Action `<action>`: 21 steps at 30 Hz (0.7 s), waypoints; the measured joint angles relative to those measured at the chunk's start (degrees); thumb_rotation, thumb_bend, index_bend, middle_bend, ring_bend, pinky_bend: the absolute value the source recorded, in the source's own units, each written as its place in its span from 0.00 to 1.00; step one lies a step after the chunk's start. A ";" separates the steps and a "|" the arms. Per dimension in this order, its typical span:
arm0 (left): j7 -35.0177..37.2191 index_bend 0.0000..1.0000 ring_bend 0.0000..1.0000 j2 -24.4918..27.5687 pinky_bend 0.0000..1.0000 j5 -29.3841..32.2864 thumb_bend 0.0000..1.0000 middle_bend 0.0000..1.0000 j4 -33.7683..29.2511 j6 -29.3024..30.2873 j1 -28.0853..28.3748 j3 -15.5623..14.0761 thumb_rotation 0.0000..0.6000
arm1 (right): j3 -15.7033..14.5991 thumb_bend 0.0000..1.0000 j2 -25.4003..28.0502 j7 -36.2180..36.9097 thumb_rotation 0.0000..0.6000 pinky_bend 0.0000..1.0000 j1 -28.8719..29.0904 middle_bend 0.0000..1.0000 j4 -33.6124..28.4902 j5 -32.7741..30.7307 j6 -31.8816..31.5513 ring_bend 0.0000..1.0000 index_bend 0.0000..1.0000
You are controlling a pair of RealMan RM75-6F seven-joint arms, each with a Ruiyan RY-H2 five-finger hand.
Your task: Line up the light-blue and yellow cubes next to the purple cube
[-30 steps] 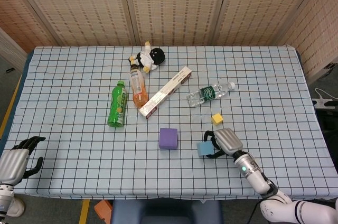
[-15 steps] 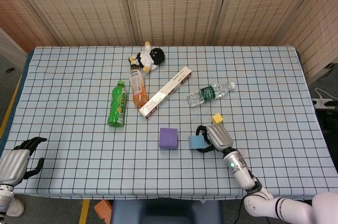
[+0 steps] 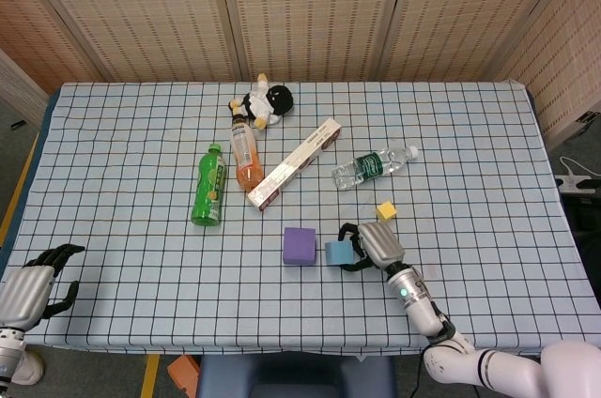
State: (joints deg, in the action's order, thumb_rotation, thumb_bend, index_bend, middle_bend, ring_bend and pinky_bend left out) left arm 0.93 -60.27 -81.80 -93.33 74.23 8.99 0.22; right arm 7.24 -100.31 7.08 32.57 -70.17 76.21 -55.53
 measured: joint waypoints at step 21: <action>0.03 0.22 0.19 0.04 0.37 -0.18 0.50 0.18 -0.03 -0.39 0.19 -0.24 1.00 | 0.64 0.05 -2.50 1.51 1.00 1.00 0.60 0.84 3.41 -0.06 0.55 0.91 0.55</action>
State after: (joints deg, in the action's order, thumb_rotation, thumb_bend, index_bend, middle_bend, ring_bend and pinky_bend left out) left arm 0.96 -60.23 -81.97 -93.36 73.84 9.18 -0.02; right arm 7.89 -102.81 8.60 33.18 -66.76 76.15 -54.98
